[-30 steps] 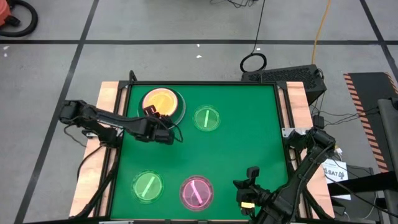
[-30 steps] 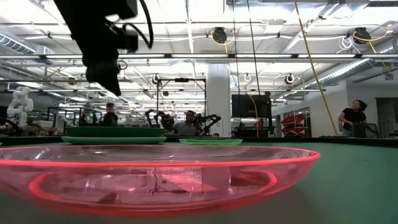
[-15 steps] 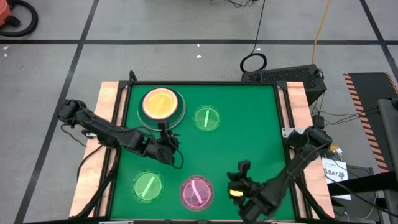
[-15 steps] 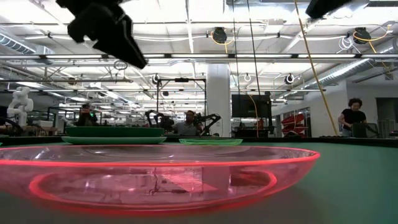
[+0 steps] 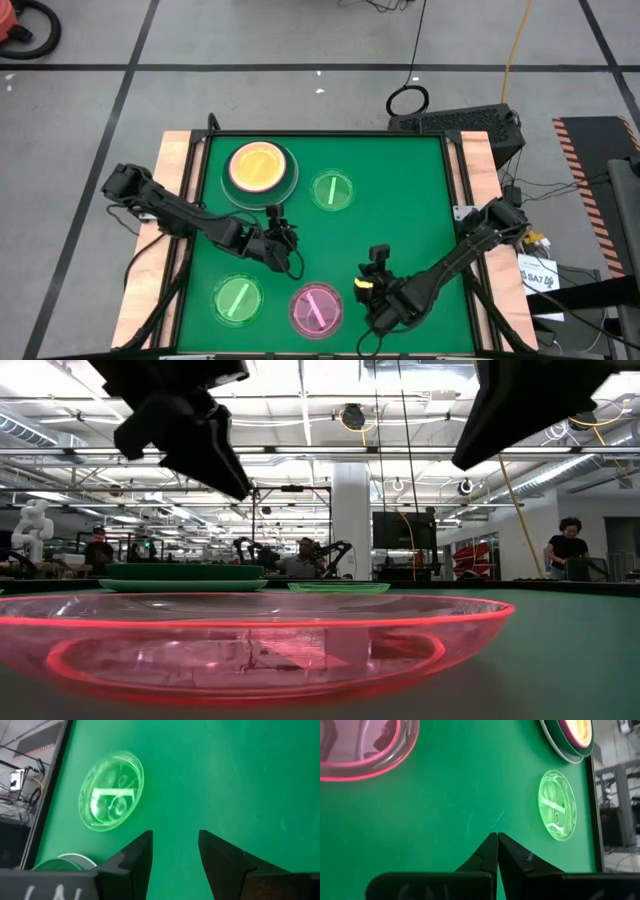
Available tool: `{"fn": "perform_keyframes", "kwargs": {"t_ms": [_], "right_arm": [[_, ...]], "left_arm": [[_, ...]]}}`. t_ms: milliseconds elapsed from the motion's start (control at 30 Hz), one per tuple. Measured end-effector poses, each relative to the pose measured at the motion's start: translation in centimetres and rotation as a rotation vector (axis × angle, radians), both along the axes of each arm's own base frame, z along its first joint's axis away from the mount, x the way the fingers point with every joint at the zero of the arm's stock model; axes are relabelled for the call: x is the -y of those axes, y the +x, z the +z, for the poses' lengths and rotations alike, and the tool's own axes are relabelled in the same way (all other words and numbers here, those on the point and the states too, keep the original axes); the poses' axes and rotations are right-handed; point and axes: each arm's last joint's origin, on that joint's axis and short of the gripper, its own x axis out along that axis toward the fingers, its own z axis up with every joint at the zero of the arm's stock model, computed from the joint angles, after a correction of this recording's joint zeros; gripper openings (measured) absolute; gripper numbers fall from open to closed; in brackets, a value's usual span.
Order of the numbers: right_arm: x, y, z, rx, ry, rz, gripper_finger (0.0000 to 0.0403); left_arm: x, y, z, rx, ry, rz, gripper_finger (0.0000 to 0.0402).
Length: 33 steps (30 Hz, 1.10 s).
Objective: Stack plastic plates
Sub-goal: Stack the top green transparent plate on the orange transparent plate
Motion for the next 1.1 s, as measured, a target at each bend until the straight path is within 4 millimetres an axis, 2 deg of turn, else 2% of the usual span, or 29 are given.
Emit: {"fn": "perform_keyframes", "kwargs": {"t_ms": [200, 367, 700, 900, 1100], "right_arm": [[0.9, -0.1, -1.6, -0.020, -0.021, -0.003, 0.0004], [2.0, 0.1, -2.9, -0.046, -0.014, -0.018, 0.0004], [3.5, 0.3, -5.4, -0.037, 0.044, -0.009, 0.0004], [4.6, 0.5, -5.5, 0.028, 0.104, 0.036, 0.0004], [6.7, -0.1, -5.6, 0.137, 0.134, 0.072, 0.0004]], "left_arm": [[0.3, 0.9, -1.0, -0.001, 0.017, -0.035, 0.0166], [0.6, 1.4, -0.8, 0.039, 0.020, -0.071, 0.0166], [-0.2, 2.3, -1.3, 0.026, -0.033, -0.113, 0.0166], [-0.3, 2.7, -1.8, 0.030, -0.048, -0.105, 0.0166], [0.7, 2.5, -1.6, 0.059, -0.078, -0.113, 0.0166]]}}
